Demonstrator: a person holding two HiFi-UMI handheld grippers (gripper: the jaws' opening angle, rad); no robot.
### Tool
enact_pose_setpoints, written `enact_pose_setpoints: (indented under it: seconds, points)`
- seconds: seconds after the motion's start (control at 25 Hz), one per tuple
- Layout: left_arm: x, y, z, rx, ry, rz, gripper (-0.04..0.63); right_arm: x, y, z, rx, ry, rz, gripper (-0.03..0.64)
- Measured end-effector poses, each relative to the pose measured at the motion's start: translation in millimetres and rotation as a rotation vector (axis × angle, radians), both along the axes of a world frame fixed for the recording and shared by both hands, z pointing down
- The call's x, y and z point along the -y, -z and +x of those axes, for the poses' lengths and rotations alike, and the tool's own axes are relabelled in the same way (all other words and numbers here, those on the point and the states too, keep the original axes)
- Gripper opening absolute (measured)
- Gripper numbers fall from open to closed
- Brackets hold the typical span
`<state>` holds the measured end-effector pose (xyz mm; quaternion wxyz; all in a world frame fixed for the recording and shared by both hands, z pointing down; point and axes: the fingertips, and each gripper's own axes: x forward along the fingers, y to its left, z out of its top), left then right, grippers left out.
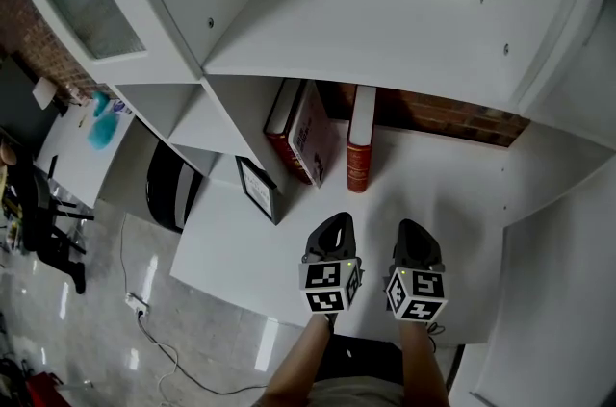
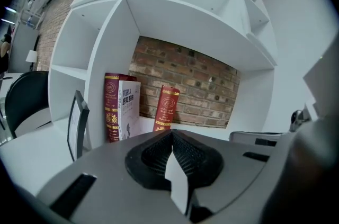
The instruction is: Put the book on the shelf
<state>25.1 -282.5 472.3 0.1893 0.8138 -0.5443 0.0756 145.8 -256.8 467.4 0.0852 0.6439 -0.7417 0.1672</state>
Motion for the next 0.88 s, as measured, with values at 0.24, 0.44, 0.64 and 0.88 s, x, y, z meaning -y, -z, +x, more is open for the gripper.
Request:
enact_pose_setpoints:
  seconds: [0.24,0.44,0.64,0.88]
  points:
    - [-11,8,5,0.011,-0.024,0.005,0.015,-3,7,-7,0.006,0.018,0.013,0.015]
    - [-19,7,10,0.025,-0.043,0.008,0.015,-8,7,-14,0.008,0.041,0.016,0.015]
    - [-22,6,12,0.027,-0.052,0.002,0.015,-12,7,-17,0.004,0.051,0.014,0.015]
    - [-22,4,12,0.029,-0.055,-0.005,0.015,-16,7,-16,-0.008,0.053,0.007,0.015]
